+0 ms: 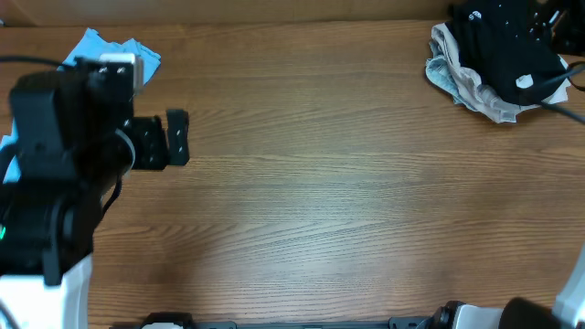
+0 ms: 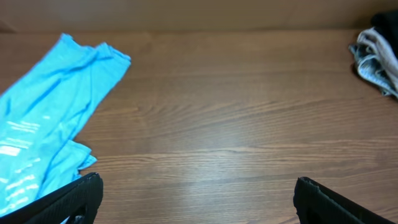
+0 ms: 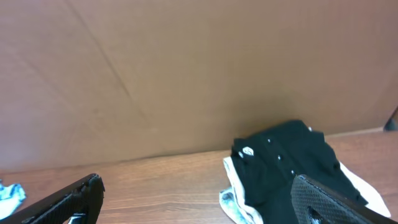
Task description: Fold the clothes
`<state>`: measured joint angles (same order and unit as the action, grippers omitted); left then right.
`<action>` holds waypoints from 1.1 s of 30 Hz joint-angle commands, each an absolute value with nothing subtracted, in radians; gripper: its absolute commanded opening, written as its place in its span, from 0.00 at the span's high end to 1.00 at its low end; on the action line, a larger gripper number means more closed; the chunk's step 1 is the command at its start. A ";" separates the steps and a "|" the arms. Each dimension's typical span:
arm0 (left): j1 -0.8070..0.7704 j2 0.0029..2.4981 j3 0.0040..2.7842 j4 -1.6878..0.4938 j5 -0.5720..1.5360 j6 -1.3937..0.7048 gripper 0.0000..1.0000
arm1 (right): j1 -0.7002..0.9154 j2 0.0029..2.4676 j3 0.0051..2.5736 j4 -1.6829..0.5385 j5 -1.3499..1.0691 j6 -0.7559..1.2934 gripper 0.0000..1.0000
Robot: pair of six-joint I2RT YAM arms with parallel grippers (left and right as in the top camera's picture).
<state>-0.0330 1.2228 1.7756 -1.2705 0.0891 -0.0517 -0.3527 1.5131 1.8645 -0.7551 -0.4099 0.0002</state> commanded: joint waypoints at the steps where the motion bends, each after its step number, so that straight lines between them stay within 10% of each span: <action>1: -0.033 1.178 1.787 -1.283 0.068 -0.037 0.00 | -0.348 1.421 1.868 -0.773 -0.440 -0.001 0.00; 33: -0.033 1.379 1.787 -1.286 0.070 -0.037 0.00 | -0.348 1.363 1.868 -0.971 -0.477 -0.001 0.00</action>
